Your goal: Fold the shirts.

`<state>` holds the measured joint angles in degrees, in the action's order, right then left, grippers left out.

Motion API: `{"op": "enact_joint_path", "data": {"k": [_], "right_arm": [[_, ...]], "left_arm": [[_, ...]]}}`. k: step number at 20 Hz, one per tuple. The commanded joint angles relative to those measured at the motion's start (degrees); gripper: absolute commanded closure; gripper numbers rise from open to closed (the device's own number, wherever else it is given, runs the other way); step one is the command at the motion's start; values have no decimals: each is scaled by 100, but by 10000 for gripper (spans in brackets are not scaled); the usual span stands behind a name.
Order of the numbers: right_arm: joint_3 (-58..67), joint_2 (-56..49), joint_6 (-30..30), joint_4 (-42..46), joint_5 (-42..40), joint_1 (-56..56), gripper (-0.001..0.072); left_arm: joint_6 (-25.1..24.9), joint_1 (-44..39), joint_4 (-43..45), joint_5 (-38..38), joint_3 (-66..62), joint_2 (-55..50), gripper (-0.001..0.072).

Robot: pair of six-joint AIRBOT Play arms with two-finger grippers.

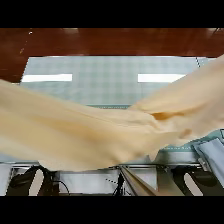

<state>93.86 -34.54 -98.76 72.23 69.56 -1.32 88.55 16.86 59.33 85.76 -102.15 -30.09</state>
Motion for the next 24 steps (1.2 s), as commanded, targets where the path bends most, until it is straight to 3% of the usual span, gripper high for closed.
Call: {"op": "enact_joint_path", "data": {"k": [1,4,6,9,13,19,24], "right_arm": [[4,-369,70,221,949,0,694],[4,-1248,494,186,1071,2,694],[4,-1950,656,175,717,2,694],[4,-3053,756,107,96,2,694],[4,-4520,1130,-278,-669,7,694],[4,-5816,986,-511,-1742,7,694],[4,-6360,319,-511,-1978,-44,694]], "left_arm": [[92,2,608,909,74,-109,689],[66,0,667,872,651,-437,688],[63,-11,643,549,1303,-678,689],[24,-11,343,-398,2277,-1156,688],[-393,-83,-487,-1755,2994,-2312,688],[-647,-601,-503,-2625,3016,-4411,687],[-713,-793,-492,-2627,3016,-5517,687]]}}
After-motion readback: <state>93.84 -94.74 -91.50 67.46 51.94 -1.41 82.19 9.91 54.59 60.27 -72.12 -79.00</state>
